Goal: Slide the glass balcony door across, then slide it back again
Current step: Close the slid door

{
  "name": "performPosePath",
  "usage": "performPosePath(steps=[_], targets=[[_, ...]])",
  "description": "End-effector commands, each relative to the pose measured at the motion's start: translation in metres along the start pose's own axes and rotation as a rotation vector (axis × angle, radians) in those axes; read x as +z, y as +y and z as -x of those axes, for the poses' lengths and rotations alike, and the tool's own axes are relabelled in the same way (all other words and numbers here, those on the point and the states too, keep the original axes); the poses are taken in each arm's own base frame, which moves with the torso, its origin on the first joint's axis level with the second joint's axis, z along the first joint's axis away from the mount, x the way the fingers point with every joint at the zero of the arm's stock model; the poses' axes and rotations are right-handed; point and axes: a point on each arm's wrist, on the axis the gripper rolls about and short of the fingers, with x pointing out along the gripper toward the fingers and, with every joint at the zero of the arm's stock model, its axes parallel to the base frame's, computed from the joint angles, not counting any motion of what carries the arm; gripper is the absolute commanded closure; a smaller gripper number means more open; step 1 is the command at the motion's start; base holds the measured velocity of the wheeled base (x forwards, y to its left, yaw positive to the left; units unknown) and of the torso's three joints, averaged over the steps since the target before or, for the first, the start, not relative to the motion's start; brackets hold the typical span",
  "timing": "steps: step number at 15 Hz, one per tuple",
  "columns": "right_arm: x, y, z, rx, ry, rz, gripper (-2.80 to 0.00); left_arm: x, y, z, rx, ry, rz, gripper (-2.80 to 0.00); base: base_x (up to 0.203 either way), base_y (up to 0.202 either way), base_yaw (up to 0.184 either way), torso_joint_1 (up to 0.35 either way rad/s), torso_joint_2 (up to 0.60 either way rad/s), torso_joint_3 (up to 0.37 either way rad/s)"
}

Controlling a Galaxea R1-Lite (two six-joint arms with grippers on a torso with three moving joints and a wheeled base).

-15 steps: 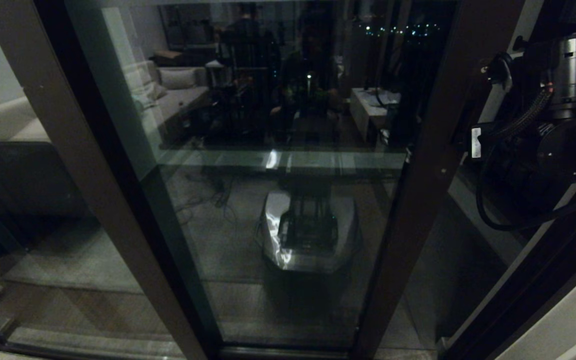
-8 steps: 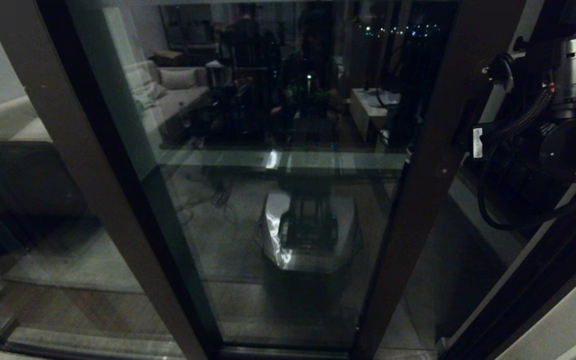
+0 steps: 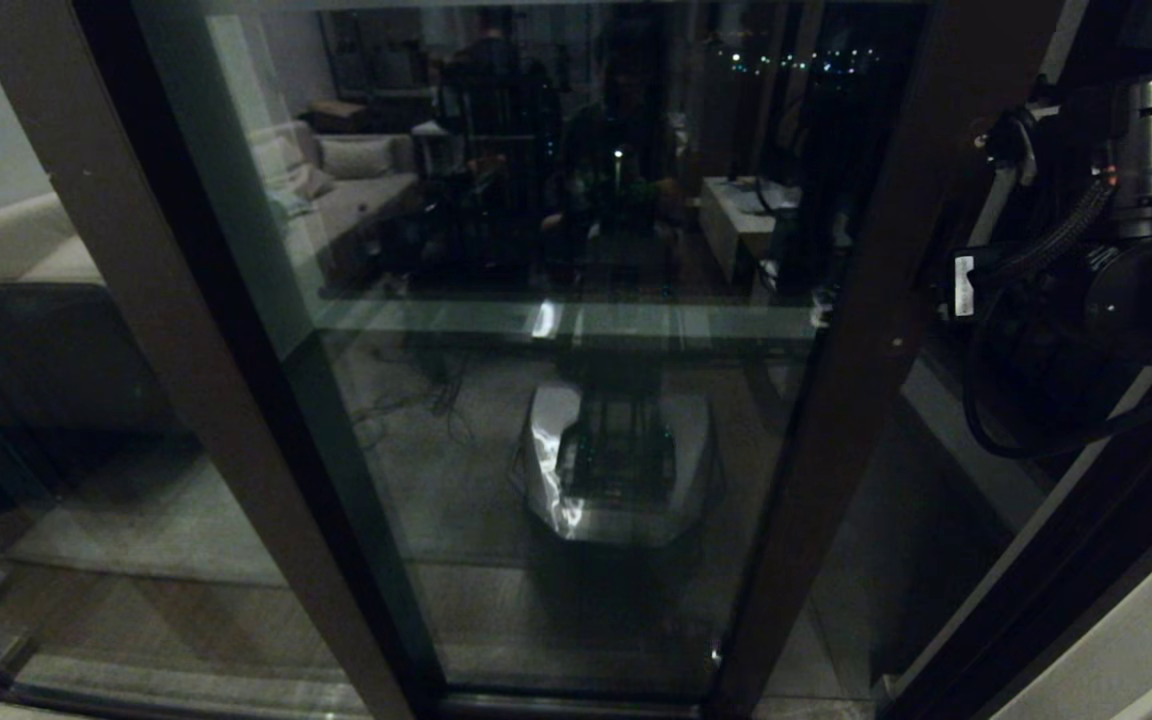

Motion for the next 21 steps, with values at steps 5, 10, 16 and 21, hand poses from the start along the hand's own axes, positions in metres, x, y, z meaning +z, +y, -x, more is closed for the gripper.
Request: performPosePath(steps=[5,10,16,21], targets=[[0.0,-0.002,0.0,-0.007,-0.001,-0.002,-2.8,0.0,0.0,0.0,0.001,0.001,0.001,0.0,0.0,0.0,0.0,0.0,0.0,0.0],[0.001,-0.017,0.002,-0.032,-0.003,-0.019,-2.8,0.0,0.0,0.0,0.001,0.001,-0.001,0.0,0.0,0.0,0.0,0.0,0.0,0.0],[-0.008,-0.027,0.0,-0.027,-0.03,-0.018,-2.8,0.0,0.0,0.0,0.001,0.001,0.001,0.0,0.0,0.0,0.0,0.0,0.0,0.0],[-0.01,-0.041,-0.006,0.003,-0.03,-0.029,-2.8,0.0,0.0,0.0,0.001,0.001,0.001,0.0,0.0,0.0,0.0,0.0,0.0,0.0]])
